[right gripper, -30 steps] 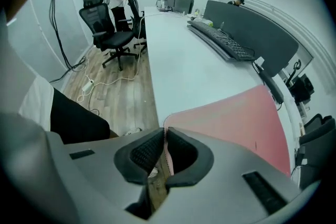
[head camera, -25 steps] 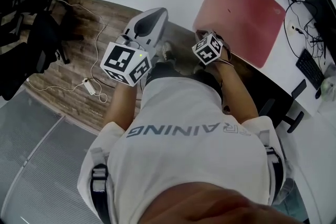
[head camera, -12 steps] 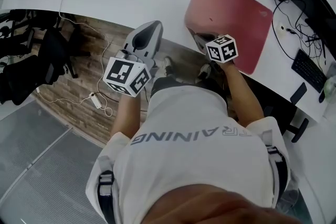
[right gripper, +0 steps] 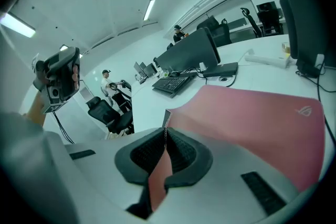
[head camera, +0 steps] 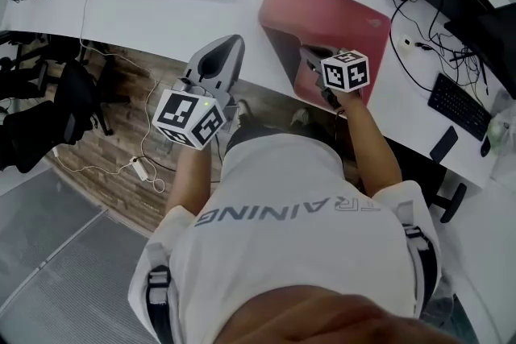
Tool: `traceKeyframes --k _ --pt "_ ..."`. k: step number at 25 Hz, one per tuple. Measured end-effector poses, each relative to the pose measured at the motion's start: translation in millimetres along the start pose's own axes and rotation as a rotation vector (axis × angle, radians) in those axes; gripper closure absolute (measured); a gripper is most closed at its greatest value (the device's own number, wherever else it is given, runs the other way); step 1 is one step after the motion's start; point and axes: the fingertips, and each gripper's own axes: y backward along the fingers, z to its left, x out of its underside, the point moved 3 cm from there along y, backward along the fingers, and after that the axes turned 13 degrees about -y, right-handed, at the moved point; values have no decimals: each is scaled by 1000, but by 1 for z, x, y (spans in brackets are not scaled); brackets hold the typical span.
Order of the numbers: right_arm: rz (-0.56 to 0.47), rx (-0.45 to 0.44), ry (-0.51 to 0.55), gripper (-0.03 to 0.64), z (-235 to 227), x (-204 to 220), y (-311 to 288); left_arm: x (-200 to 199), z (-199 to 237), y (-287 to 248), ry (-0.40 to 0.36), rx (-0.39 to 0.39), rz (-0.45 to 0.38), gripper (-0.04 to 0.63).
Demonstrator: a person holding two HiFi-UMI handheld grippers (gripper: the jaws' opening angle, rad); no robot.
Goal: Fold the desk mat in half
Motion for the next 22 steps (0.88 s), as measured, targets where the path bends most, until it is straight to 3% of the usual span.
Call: traceKeyframes --k 13,22 --pt "-82 114 -25 583 -100 -39 66 11 -43 -43 15 -28 25 568" --pt "-81 277 -10 583 -176 -40 91 16 -57 -55 15 -45 54 568"
